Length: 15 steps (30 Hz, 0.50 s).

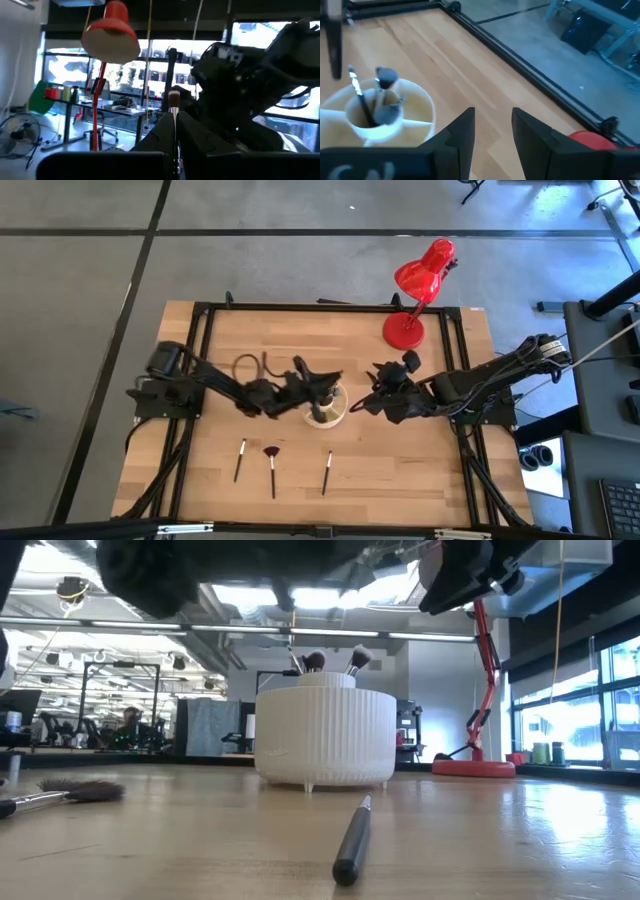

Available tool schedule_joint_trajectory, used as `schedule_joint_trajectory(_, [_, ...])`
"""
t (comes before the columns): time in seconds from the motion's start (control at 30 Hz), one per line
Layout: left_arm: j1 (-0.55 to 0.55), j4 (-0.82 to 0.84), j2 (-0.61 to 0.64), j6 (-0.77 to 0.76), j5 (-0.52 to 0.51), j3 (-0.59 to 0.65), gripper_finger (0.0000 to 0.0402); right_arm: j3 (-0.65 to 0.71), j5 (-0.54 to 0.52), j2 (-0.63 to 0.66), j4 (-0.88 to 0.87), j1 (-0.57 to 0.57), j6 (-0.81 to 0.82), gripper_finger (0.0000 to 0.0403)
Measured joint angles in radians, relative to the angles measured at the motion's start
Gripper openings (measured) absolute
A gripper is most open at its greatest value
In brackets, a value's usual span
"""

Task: Put items in baskets/containers
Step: Put the black eyeshadow brush into the white brush holder

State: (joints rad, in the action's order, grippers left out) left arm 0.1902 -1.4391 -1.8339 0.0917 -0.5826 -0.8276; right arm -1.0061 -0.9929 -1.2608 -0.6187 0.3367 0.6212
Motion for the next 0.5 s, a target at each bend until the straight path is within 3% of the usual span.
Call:
schedule_joint_trajectory(0.23, [0.000, 0.003, -0.171, 0.037, -0.213, -0.115, 0.0012, 0.000, -0.034, 0.032, -0.088, 0.000, 0.041, 0.0129])
schedule_joint_trajectory(0.5, [0.042, -0.001, -0.176, 0.070, -0.437, -0.118, 0.0012, 0.000, -0.032, 0.034, -0.192, 0.001, 0.129, 0.0129])
